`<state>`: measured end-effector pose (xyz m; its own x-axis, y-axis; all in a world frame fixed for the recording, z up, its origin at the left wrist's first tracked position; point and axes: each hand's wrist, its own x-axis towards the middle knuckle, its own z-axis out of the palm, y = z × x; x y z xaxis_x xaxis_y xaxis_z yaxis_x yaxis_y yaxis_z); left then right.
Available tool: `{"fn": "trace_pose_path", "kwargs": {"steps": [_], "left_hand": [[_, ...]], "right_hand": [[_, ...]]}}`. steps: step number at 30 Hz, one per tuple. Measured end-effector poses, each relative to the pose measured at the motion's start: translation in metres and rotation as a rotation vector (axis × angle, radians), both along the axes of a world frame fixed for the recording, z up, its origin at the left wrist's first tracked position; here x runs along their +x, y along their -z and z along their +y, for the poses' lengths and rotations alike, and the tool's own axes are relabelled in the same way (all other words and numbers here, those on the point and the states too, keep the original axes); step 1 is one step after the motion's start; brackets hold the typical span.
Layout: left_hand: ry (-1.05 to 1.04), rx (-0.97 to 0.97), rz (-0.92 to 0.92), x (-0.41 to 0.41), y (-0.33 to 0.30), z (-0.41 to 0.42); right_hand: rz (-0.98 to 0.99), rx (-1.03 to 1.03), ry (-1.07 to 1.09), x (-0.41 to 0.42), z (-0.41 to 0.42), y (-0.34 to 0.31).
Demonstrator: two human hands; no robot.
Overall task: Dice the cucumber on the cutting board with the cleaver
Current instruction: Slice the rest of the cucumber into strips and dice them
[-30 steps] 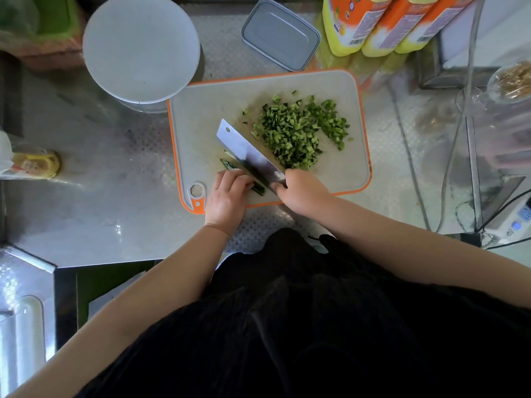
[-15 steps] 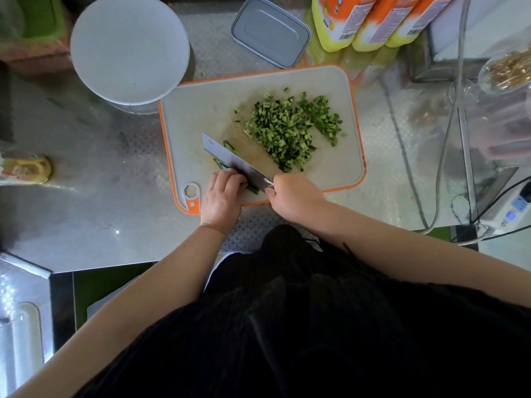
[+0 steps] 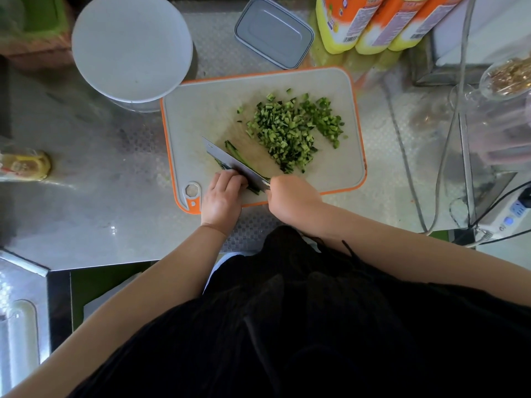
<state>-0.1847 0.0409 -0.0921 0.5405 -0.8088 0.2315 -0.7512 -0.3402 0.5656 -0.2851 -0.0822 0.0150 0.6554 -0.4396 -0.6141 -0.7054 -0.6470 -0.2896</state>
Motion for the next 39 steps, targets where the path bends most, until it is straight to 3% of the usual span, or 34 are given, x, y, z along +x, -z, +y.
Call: {"fn": "trace_pose_path", "kwargs": {"steps": [19,29,39], "left_hand": [[0.054,0.046,-0.016,0.004,0.000,0.005],[0.069,0.061,-0.077,0.007,-0.002,0.010],[0.092,0.066,-0.083,0.010,-0.005,0.009]], "right_hand": [[-0.009,0.142,0.126,0.004,-0.021,0.017],[-0.097,0.017,0.087,-0.007,-0.004,0.013],[-0.030,-0.025,0.030,0.001,0.008,0.013]]}}
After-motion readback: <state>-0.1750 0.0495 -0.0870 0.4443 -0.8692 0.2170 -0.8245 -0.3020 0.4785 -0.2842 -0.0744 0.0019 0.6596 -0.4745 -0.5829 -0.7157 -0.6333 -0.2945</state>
